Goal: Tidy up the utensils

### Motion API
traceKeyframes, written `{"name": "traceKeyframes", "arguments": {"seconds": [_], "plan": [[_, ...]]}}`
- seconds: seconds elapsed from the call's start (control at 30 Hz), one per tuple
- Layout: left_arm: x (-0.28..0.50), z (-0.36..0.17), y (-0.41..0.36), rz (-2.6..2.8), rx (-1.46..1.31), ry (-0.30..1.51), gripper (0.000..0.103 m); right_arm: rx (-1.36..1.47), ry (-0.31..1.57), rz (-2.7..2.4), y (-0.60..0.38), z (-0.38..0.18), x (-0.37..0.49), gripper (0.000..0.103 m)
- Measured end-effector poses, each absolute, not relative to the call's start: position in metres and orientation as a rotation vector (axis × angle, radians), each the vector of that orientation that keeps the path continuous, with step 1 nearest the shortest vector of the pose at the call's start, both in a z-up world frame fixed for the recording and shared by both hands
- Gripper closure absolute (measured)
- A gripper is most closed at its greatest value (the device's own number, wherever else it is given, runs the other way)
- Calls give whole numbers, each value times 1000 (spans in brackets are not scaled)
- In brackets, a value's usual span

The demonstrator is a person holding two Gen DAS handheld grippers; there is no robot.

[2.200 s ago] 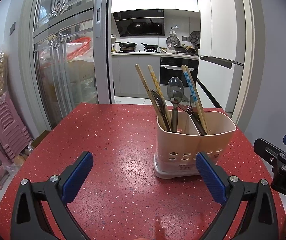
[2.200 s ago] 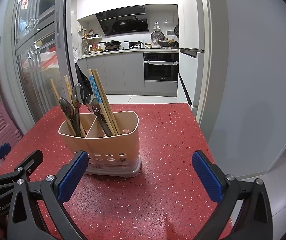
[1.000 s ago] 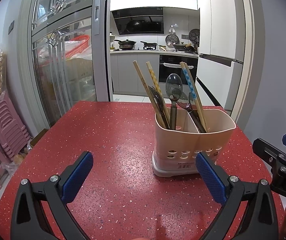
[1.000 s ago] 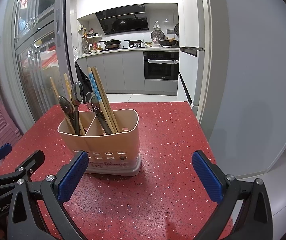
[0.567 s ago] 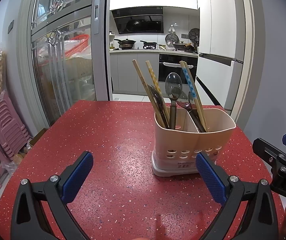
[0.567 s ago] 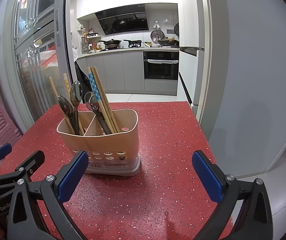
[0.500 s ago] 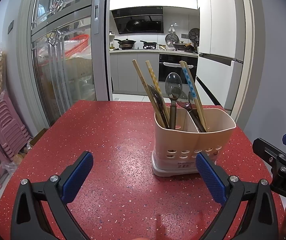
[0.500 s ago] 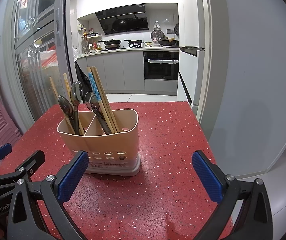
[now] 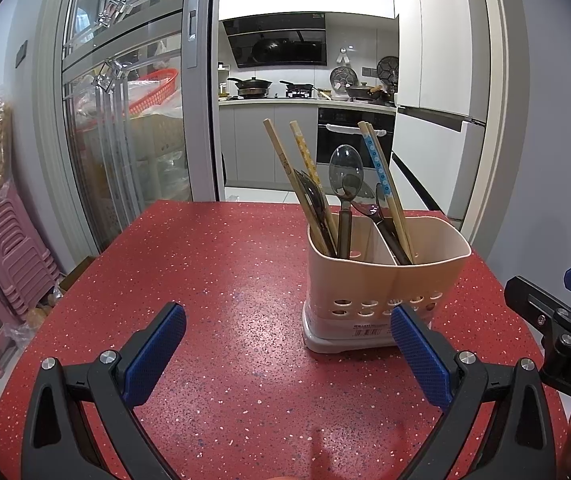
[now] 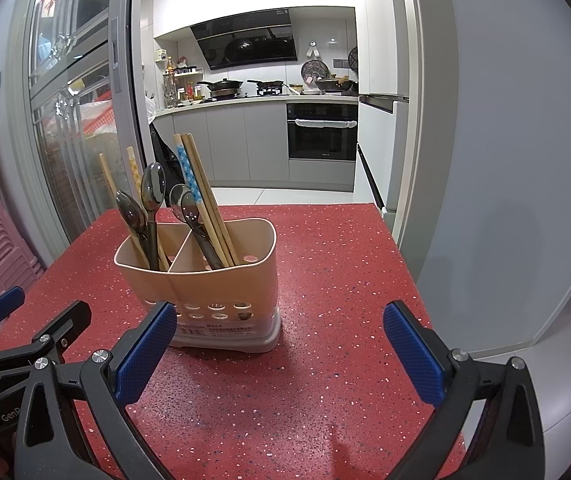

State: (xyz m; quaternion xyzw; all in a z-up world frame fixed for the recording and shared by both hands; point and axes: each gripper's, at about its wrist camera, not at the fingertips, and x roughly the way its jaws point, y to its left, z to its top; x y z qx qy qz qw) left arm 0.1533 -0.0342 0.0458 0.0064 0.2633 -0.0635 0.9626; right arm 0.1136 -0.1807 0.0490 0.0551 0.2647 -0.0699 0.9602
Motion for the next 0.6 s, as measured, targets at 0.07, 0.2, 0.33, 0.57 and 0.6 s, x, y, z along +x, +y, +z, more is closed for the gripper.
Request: {"name": "traceKeyframes", "arguments": {"seconds": [0.07,0.2,0.33,0.57,0.6], "plan": [[153,45,-34,-126,11,535,0,111,536,-142,-181,49,114,0],[154,45,-33,-119,9,539,0,112,537,-141,-181,49,113,0],[155,44,-32,-114,-5,542,0,112,537,-140,-180,50,114,0],[156,44,-31,-129,-13,543,0,113,538,-140,-180,50,114,0],[156,44,-31,-130,-11,543,0,112,537,-140,-180,50,114,0]]}}
